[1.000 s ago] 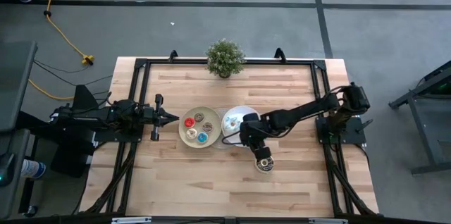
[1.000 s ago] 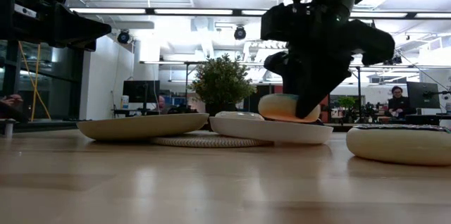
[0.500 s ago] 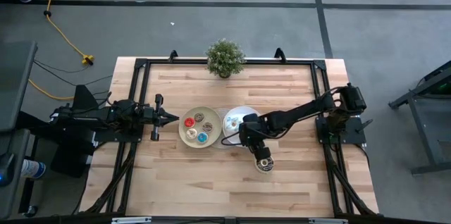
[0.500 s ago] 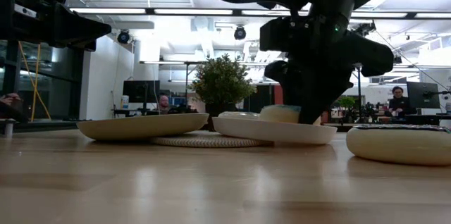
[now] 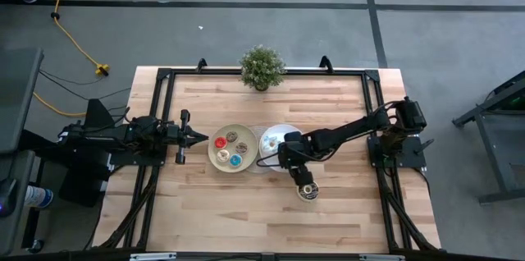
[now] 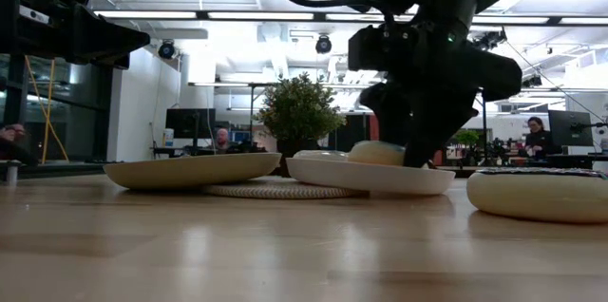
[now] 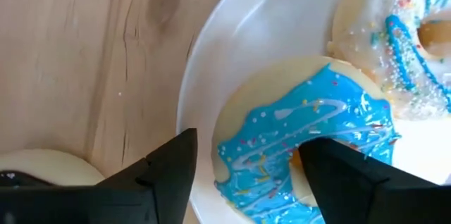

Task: Pick & Place donuts
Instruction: Put the large blue donut on the white plate, then put the large black donut on the white plate

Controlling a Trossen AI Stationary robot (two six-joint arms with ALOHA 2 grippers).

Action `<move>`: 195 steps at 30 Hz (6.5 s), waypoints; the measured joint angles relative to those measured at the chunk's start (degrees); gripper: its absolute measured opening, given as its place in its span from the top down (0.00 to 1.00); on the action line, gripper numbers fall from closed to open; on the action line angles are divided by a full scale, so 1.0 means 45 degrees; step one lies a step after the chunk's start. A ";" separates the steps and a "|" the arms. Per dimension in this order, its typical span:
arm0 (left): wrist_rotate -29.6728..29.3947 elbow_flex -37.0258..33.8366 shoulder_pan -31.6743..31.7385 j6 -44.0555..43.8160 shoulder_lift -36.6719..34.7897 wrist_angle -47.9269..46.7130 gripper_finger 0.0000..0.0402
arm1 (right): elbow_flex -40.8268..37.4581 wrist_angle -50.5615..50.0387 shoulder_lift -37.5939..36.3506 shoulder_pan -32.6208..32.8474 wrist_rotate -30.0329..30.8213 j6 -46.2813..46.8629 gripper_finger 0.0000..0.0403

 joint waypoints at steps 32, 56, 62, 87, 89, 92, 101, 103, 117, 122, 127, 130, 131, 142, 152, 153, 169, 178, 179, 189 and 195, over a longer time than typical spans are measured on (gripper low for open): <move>0.0000 0.0000 0.0000 0.0000 0.0000 -0.0001 1.00 | 0.1821 -0.2667 -0.0035 0.0001 -0.0102 0.1873 0.40; -0.0001 0.0000 0.0001 -0.0001 0.0004 -0.0005 1.00 | 0.3764 -0.8302 -0.1199 0.1257 -0.0613 0.8529 0.40; 0.0000 0.0000 -0.0003 0.0000 0.0005 -0.0005 1.00 | 0.3764 -0.9278 -0.1860 0.2056 -0.0015 0.8257 0.40; 0.0000 0.0000 0.0001 -0.0003 0.0004 -0.0005 1.00 | 0.3745 -1.0604 -0.2483 0.5768 0.0649 1.4621 0.40; 0.0002 0.0000 -0.0001 -0.0003 0.0002 -0.0003 1.00 | 0.3745 -1.0736 -0.2483 0.6002 0.1056 1.5485 0.40; 0.0000 0.0000 -0.0003 0.0000 0.0005 -0.0005 1.00 | 0.3745 -1.0814 -0.2478 0.6222 0.1468 1.6343 0.40; 0.0005 0.0000 0.0001 -0.0004 0.0005 -0.0005 1.00 | 0.3514 -1.0341 -0.2407 0.5866 0.0901 1.7289 0.40; 0.0005 0.0000 0.0001 0.0000 0.0004 -0.0001 1.00 | 0.3075 -0.9684 -0.2410 0.5583 0.0126 1.7236 0.40; 0.0000 0.0000 -0.0003 0.0000 0.0003 -0.0003 1.00 | 0.0494 -0.5622 -0.2401 0.3700 -0.0724 1.7069 0.40; 0.0000 0.0000 -0.0001 -0.0005 0.0005 -0.0002 1.00 | 0.0065 -0.4803 -0.2345 0.3321 -0.0819 1.6852 0.40; 0.0000 0.0000 -0.0003 0.0000 0.0004 -0.0001 1.00 | -0.0107 -0.4332 -0.1716 0.3063 -0.1324 1.6047 0.40; 0.0000 0.0000 -0.0002 -0.0001 0.0004 -0.0005 1.00 | -0.0097 -0.4184 -0.1472 0.2926 -0.1305 1.5688 0.40; 0.0000 0.0000 0.0000 -0.0003 0.0005 -0.0005 1.00 | -0.0097 -0.4165 -0.1407 0.2885 -0.1271 1.5613 0.40; 0.0000 0.0000 -0.0003 -0.0004 0.0004 -0.0004 1.00 | -0.0097 -0.3591 -0.0702 0.2731 -0.1393 1.5152 0.40; 0.0000 0.0000 -0.0001 0.0000 0.0004 -0.0004 1.00 | -0.0097 -0.3602 -0.0642 0.2736 -0.1376 1.5184 0.40; 0.0000 0.0000 -0.0001 -0.0002 0.0002 -0.0005 1.00 | -0.0097 -0.3599 -0.0642 0.2736 -0.1334 1.5188 0.40; 0.0000 0.0000 -0.0003 -0.0004 0.0005 -0.0005 1.00 | -0.0092 -0.3339 -0.0064 0.2760 -0.1620 1.5152 0.40; 0.0000 0.0000 -0.0003 -0.0005 0.0000 -0.0005 1.00 | -0.0597 -0.2403 0.0024 0.2731 -0.1770 1.5278 0.41; 0.0000 0.0000 -0.0001 -0.0001 0.0003 -0.0003 1.00 | -0.0684 -0.2266 0.0006 0.2731 -0.1802 1.5398 0.41; 0.0000 0.0000 0.0000 -0.0003 0.0000 -0.0003 1.00 | -0.0758 -0.2181 -0.0006 0.2731 -0.1773 1.5502 0.42; 0.0000 0.0000 0.0001 0.0000 0.0000 0.0000 1.00 | -0.0764 -0.2187 -0.0006 0.2731 -0.1787 1.5497 0.43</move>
